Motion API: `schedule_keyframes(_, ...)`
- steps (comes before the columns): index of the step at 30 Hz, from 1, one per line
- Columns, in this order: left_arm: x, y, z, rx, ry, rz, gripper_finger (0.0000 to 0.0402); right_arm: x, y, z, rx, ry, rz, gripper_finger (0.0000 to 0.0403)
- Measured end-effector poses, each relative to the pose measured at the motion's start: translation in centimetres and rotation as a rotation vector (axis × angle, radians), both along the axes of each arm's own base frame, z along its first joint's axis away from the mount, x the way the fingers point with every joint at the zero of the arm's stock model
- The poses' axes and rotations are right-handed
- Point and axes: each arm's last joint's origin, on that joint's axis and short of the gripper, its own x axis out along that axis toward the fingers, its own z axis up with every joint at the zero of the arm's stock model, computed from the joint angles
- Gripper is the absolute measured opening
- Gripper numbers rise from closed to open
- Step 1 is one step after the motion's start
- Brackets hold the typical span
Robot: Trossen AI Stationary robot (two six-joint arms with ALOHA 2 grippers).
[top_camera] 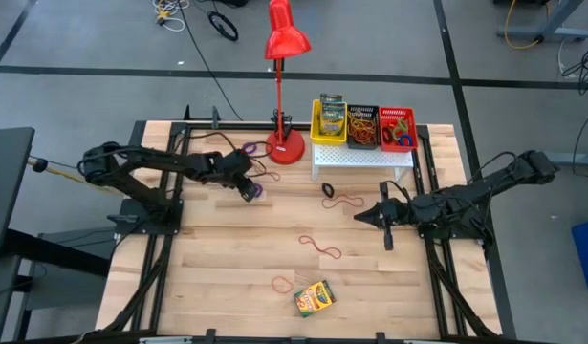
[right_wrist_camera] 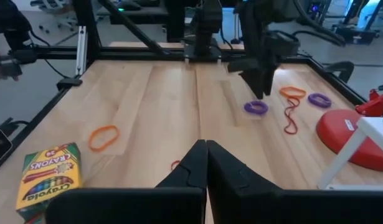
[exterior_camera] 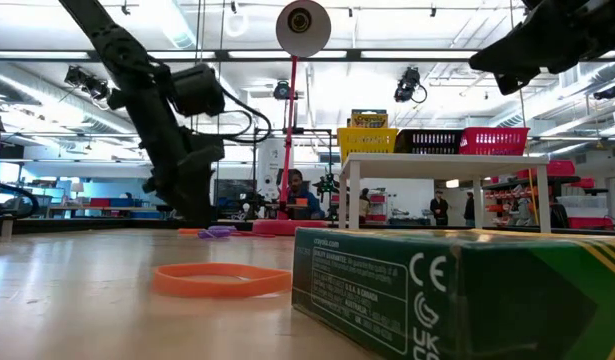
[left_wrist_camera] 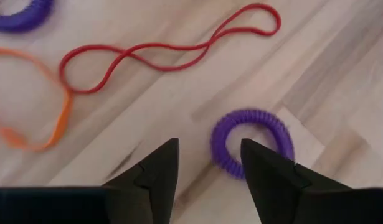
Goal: Pick & Place Office Desk Supplies
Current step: Put the purple spring keychain into the red bin on the shelf
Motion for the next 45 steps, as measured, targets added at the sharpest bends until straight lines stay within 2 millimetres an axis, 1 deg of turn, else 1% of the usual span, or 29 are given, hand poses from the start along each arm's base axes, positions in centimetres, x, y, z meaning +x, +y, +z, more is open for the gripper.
schedule_keyframes(2,0.3,0.1,-0.4,-0.007,-0.008,-0.012,0.0174,0.0,0.1,0.0,-0.002,-0.002,-0.002,0.0004)
schedule_keyframes(6,0.4,0.1,-1.3,-0.015,0.034,-0.016,0.0156,0.0,0.1,0.1,0.000,-0.008,0.000,0.0004)
schedule_keyframes(10,0.5,0.1,-1.6,-0.008,0.059,-0.026,0.0126,0.0,0.1,0.1,0.003,-0.015,0.000,0.0004)
schedule_keyframes(12,0.6,-0.1,-1.6,0.005,0.069,-0.042,0.0103,0.0,0.1,0.2,0.004,-0.018,0.000,0.0004)
schedule_keyframes(15,0.4,-0.8,-1.2,0.023,0.083,-0.080,0.0054,0.0,0.1,0.2,0.004,-0.017,0.000,0.0004)
schedule_keyframes(17,0.2,-1.4,-0.5,0.059,0.088,-0.082,0.0022,0.0,0.1,0.1,0.002,-0.012,0.000,0.0004)
schedule_keyframes(18,0.2,-1.7,0.0,0.091,0.074,-0.069,0.0015,0.0,0.1,0.1,0.000,-0.008,0.000,0.0004)
schedule_keyframes(20,0.3,-2.6,0.8,0.162,0.047,-0.051,0.0014,-0.1,0.1,-0.1,0.003,0.005,-0.002,0.0004)
schedule_keyframes(22,0.5,-4.0,1.0,0.236,0.027,-0.026,0.0016,0.0,0.1,-0.2,0.018,0.019,-0.023,0.0004)
schedule_keyframes(24,1.0,-5.5,1.1,0.300,-0.028,-0.012,0.0017,0.2,0.1,-0.5,0.029,0.035,-0.064,0.0004)
schedule_keyframes(30,3.0,-10.2,0.7,0.425,-0.369,0.004,0.0016,1.7,0.5,-2.3,0.047,0.102,-0.158,0.0005)
schedule_keyframes(33,4.1,-12.1,0.1,0.457,-0.470,-0.015,0.0016,2.8,0.9,-3.2,0.069,0.108,-0.184,0.0005)
schedule_keyframes(37,5.7,-13.7,-1.1,0.492,-0.628,-0.039,0.0016,4.1,1.4,-4.4,0.070,0.111,-0.185,0.0005)
schedule_keyframes(39,6.2,-14.2,-2.1,0.497,-0.687,-0.057,0.0016,4.6,1.6,-5.0,0.055,0.119,-0.182,0.0005)
schedule_keyframes(42,6.8,-14.7,-3.6,0.472,-0.778,-0.100,0.0016,4.9,1.7,-5.6,0.024,0.138,-0.191,0.0005)
schedule_keyframes(45,7.5,-15.0,-4.8,0.452,-0.829,-0.133,0.0016,5.0,1.6,-5.5,0.034,0.127,-0.203,0.0005)
